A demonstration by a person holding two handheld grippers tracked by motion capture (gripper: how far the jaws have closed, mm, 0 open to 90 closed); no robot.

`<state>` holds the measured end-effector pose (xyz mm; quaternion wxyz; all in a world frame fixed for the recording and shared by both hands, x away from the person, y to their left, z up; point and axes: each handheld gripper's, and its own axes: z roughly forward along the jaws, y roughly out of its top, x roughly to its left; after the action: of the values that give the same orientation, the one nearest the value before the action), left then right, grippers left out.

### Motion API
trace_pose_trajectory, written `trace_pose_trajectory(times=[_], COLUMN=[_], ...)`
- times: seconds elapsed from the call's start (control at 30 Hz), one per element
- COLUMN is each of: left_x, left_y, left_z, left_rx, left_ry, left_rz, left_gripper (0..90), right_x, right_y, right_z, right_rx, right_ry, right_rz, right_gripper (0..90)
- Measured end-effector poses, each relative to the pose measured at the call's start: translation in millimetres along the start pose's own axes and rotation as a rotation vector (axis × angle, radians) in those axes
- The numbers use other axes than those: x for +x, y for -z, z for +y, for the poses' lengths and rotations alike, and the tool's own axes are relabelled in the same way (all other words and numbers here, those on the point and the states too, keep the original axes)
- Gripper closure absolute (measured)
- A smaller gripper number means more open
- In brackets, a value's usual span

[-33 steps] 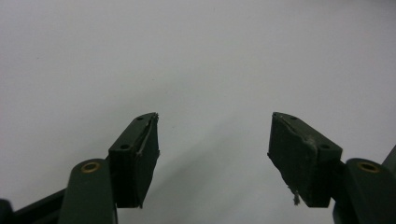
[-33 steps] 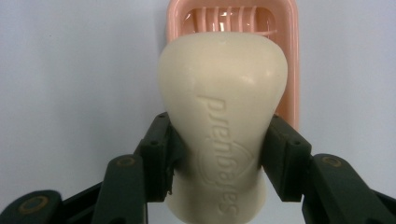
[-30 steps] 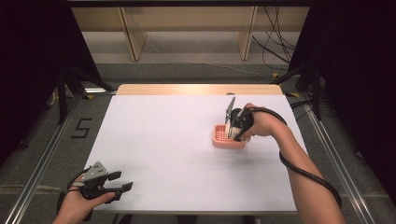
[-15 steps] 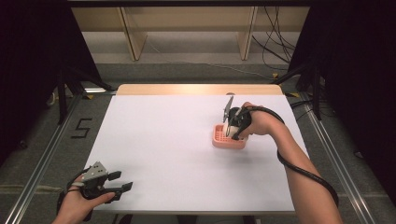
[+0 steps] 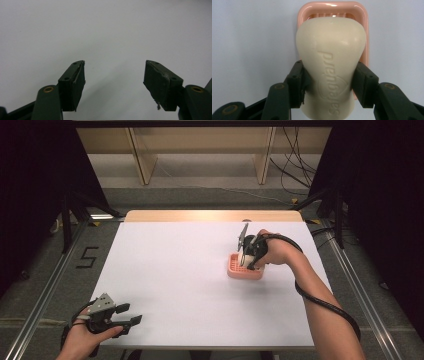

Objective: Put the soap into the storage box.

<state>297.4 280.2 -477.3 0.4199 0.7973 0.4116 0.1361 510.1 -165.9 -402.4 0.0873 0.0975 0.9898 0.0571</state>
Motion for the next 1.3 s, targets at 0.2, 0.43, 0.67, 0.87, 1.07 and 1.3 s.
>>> trace_pose_trajectory(times=[0.2, 0.43, 0.67, 0.87, 1.07, 1.3], left_x=[0.0, 0.3, -0.1, 0.1, -0.3, 0.2], left_y=[0.0, -0.4, -0.1, 0.0, 0.7, 0.8], left_z=[0.0, -0.3, 0.0, -0.1, 0.1, 0.4], left_rx=[-0.001, -0.002, 0.0, -0.001, 0.004, 0.004], left_ry=[0.0, -0.002, 0.0, 0.001, 0.002, -0.002], left_rz=[0.0, -0.002, -0.002, -0.002, 0.011, -0.006], left_gripper=[32.9, 32.9, 32.9, 32.9, 32.9, 32.9], right_x=[-2.6, -3.8, -6.2, -8.7, -10.8, -11.6], right_y=[-1.3, -3.6, -4.8, -7.8, -9.9, -12.1], right_z=[1.4, 3.1, 4.6, 4.4, 5.5, 6.5], right_rx=[-0.006, -0.008, -0.01, -0.016, -0.02, -0.023], right_ry=[0.006, -0.013, -0.007, -0.005, 0.003, -0.006], right_rz=[0.004, 0.002, 0.007, 0.0, 0.001, 0.006], right_gripper=[50.7, 50.7, 50.7, 50.7, 50.7, 50.7])
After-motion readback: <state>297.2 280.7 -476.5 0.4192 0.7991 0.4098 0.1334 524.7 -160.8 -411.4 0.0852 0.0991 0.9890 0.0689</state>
